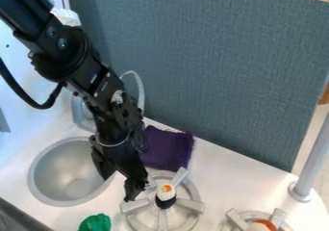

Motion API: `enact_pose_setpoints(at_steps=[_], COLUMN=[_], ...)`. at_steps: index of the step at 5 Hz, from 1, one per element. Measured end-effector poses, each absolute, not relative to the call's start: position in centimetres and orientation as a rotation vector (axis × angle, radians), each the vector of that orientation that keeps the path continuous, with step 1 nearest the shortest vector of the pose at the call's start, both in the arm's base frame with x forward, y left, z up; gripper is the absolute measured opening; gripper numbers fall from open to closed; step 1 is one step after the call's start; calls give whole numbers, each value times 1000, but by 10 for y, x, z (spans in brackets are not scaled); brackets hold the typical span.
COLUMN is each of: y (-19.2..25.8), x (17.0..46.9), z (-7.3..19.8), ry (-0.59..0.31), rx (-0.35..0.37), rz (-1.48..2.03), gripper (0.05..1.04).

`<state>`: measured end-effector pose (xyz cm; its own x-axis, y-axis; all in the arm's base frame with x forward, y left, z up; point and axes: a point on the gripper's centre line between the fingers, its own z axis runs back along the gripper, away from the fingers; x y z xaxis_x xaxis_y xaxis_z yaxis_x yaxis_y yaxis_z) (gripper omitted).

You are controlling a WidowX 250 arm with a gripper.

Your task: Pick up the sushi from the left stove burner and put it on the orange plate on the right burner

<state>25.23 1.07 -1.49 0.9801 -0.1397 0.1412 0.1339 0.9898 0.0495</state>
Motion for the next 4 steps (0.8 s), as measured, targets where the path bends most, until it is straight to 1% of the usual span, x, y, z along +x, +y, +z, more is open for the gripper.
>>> enact_pose_setpoints(at_steps=[1, 2, 3, 4], y=[10, 5, -4, -11], x=[249, 269, 286, 296], z=[-20, -19, -17, -33], ry=[-124, -141, -155, -122], rx=[36, 5, -12, 33], rz=[-138, -111, -134, -119], gripper=[1000, 1000, 1000, 1000])
